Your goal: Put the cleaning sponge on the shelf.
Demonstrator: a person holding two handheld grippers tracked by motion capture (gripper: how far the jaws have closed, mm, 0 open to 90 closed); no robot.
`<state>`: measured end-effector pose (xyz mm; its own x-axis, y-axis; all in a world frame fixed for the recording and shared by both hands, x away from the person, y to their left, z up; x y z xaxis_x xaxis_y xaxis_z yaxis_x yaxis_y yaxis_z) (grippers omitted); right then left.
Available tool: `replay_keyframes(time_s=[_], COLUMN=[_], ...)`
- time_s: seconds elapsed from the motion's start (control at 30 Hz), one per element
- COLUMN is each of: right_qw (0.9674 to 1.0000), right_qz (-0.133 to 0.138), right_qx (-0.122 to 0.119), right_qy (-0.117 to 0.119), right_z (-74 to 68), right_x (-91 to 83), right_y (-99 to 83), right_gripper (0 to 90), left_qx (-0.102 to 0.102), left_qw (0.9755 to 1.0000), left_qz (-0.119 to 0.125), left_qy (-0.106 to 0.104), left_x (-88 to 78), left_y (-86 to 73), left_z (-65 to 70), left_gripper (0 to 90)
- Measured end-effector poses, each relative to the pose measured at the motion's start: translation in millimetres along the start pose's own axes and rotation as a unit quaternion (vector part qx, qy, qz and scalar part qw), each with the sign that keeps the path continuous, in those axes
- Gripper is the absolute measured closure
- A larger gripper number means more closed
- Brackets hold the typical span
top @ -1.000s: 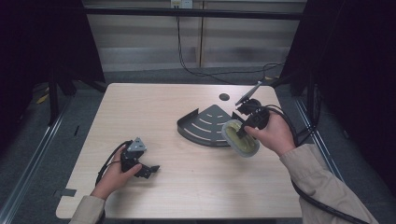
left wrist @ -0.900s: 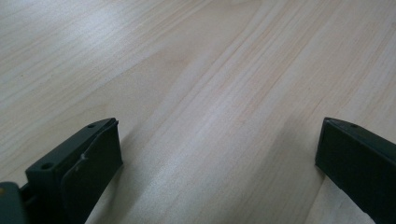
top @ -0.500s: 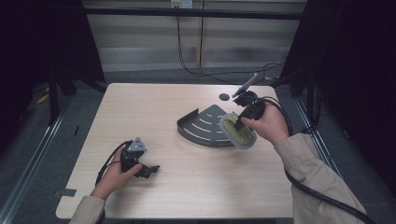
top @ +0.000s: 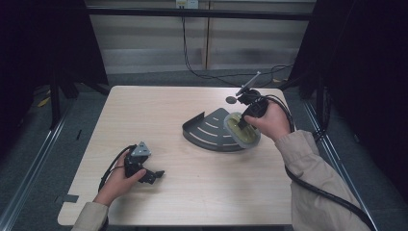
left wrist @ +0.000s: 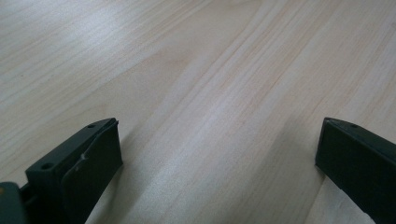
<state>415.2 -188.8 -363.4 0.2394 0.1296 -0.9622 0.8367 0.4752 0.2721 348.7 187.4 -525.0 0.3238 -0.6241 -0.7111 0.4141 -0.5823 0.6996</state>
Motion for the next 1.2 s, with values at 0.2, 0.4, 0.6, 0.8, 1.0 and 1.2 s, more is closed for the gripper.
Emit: replay_keyframes(time_s=[0.2, 0.4, 0.6, 0.8, 1.0, 1.2], right_qw=[1.0, 1.0, 1.0, 0.9999, 0.9999, 0.9998], right_qz=[0.003, 0.004, 0.004, 0.008, 0.007, 0.011], right_qx=[0.006, 0.003, -0.003, -0.007, -0.008, -0.01], right_qy=[0.004, 0.0, -0.004, -0.006, -0.01, -0.013], right_z=[5.1, 7.6, 8.1, 12.9, 19.4, 21.5], right_x=[3.4, 6.1, 8.4, 13.2, 20.1, 27.9], right_y=[5.8, 12.7, 19.8, 24.0, 25.4, 28.4], right_gripper=[72.3, 72.3, 72.3, 72.3, 72.3, 72.3], left_qx=[0.0, 0.0, 0.0, 0.0, 0.0, 0.0], left_qw=[1.0, 1.0, 1.0, 1.0, 1.0, 1.0], left_qz=[0.0, 0.0, 0.0, 0.0, 0.0, 0.0], left_qy=[0.0, 0.0, 0.0, 0.0, 0.0, 0.0], left_x=[0.0, 0.0, 0.0, 0.0, 0.0, 0.0], left_y=[0.0, 0.0, 0.0, 0.0, 0.0, 0.0], left_z=[0.0, 0.0, 0.0, 0.0, 0.0, 0.0], left_gripper=[0.0, 0.0, 0.0, 0.0, 0.0, 0.0])
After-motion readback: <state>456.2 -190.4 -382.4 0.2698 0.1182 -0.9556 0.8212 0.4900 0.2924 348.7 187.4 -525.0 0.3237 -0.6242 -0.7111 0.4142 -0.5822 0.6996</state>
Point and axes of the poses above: each handheld gripper's, and its own axes: x roughly forward along the jaws, y roughly out of its top, z roughly to its right, the point moved 2 cm from there along x, roughly forward along the jaws, and after that the axes turned 4 degrees about -y, right-handed, at the moved point
